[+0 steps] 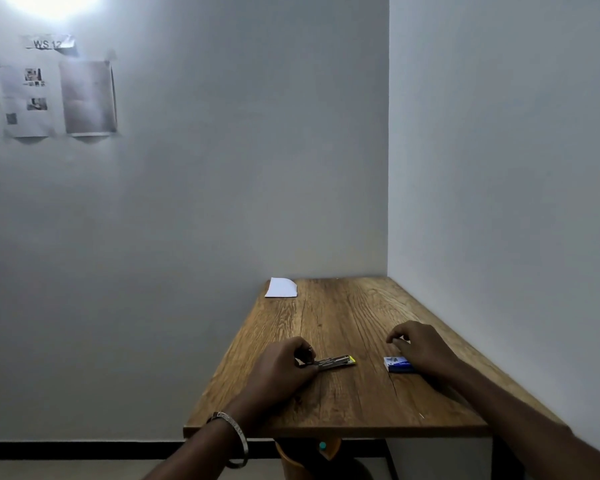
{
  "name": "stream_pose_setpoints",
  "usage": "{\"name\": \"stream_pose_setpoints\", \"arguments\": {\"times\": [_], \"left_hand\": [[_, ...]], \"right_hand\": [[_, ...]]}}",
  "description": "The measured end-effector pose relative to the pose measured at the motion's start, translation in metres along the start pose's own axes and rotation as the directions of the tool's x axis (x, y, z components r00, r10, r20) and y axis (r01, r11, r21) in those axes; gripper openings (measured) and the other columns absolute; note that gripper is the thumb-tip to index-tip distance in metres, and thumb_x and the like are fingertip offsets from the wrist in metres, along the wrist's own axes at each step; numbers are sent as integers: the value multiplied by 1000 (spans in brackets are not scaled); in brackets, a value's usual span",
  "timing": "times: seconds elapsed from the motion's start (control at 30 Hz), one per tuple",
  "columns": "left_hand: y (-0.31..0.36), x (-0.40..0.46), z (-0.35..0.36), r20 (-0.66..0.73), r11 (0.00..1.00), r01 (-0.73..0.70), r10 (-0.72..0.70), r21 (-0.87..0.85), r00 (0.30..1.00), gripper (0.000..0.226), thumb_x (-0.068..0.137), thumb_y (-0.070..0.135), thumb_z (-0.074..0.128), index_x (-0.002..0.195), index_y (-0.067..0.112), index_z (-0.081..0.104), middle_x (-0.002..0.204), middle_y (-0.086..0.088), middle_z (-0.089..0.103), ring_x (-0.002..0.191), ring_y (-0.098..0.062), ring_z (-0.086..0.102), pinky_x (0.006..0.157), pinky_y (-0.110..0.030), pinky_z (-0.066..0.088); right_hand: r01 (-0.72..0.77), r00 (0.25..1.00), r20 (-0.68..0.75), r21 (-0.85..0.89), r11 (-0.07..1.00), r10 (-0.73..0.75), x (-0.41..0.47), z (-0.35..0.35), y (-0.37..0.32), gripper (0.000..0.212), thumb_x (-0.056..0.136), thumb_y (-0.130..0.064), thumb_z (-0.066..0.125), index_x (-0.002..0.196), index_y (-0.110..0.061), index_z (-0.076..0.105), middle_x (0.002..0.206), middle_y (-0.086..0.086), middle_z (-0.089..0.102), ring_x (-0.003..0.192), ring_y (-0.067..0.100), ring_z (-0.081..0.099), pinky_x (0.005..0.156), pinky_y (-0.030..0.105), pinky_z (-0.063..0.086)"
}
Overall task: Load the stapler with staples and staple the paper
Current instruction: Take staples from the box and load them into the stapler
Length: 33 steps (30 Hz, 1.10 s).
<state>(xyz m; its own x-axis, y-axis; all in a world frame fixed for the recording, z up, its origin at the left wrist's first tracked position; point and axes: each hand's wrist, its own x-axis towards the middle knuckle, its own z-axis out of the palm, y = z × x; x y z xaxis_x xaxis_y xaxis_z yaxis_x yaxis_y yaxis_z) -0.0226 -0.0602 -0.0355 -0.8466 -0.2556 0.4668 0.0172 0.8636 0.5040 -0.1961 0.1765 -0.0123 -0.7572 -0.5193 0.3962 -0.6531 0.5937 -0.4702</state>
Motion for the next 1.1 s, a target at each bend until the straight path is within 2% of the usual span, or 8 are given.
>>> {"name": "stream_pose_setpoints", "arguments": {"times": [0.1, 0.3, 0.43, 0.57, 0.8, 0.93, 1.0, 1.1], "left_hand": [[0, 0, 0, -2, 1000, 5, -5, 6, 1000, 21, 80, 38, 75, 97, 35, 65, 94, 18, 68, 87, 2, 64, 81, -29, 59], [2, -2, -1, 2, 999, 19, -19, 32, 1000, 32, 77, 54, 73, 102, 36, 63, 96, 19, 66, 88, 3, 60, 79, -26, 56], [11, -5, 0, -158, 980, -37, 69, 197, 985, 50, 72, 79, 52, 104, 41, 60, 104, 21, 55, 95, 1, 51, 82, -23, 42], [18, -11, 1, -264, 940, -135, 222, 312, 939, 29, 82, 63, 56, 93, 37, 60, 99, 17, 55, 89, -1, 49, 80, -20, 42], [27, -15, -1, -67, 913, -293, 323, 283, 944, 26, 89, 52, 57, 93, 29, 70, 85, 21, 56, 68, 7, 49, 62, -8, 33], [30, -14, -2, 103, 930, -326, 312, 170, 944, 31, 86, 56, 55, 97, 31, 69, 86, 19, 64, 74, 2, 58, 61, -15, 49], [29, -13, -2, 132, 946, -304, 289, 114, 948, 39, 82, 63, 52, 102, 33, 67, 89, 17, 69, 77, -1, 62, 66, -21, 55], [25, -12, 0, 132, 962, -270, 264, 28, 955, 35, 79, 61, 58, 104, 36, 65, 89, 21, 68, 80, 0, 63, 66, -20, 56]], "right_hand": [[37, 999, -30, 14, 999, -37, -11, -1, 2, 19, 96, -26, 65, 111, -18, 72, 114, -3, 69, 96, 7, 56, 79, 21, 43], [72, 996, 53, 59, 996, -76, -40, -10, 4, 16, 87, -44, 72, 98, -32, 77, 99, -15, 70, 93, 2, 61, 79, 22, 50], [92, 993, 70, 107, 990, -100, -52, -12, -2, 15, 85, -43, 75, 97, -34, 78, 98, -17, 69, 93, 1, 62, 76, 18, 48], [156, 980, 114, 65, 986, -163, -59, -9, -8, 23, 90, -35, 71, 112, -30, 74, 105, -15, 66, 96, 1, 59, 83, 19, 49], [288, 940, 191, -6, 958, -282, -61, 0, -28, 28, 96, -36, 62, 123, -31, 70, 101, -25, 59, 90, -7, 50, 73, 8, 34], [345, 907, 254, 9, 938, -336, -62, 4, -45, 32, 97, -32, 61, 129, -33, 66, 119, -11, 65, 105, 0, 54, 86, 16, 43], [359, 898, 267, 17, 933, -350, -62, 6, -51, 34, 97, -31, 61, 131, -34, 64, 120, -9, 64, 108, 4, 55, 92, 22, 46], [360, 901, 248, 32, 932, -356, -62, 11, -54, 35, 96, -30, 63, 130, -34, 65, 120, -8, 63, 108, 5, 55, 91, 22, 47]]}}
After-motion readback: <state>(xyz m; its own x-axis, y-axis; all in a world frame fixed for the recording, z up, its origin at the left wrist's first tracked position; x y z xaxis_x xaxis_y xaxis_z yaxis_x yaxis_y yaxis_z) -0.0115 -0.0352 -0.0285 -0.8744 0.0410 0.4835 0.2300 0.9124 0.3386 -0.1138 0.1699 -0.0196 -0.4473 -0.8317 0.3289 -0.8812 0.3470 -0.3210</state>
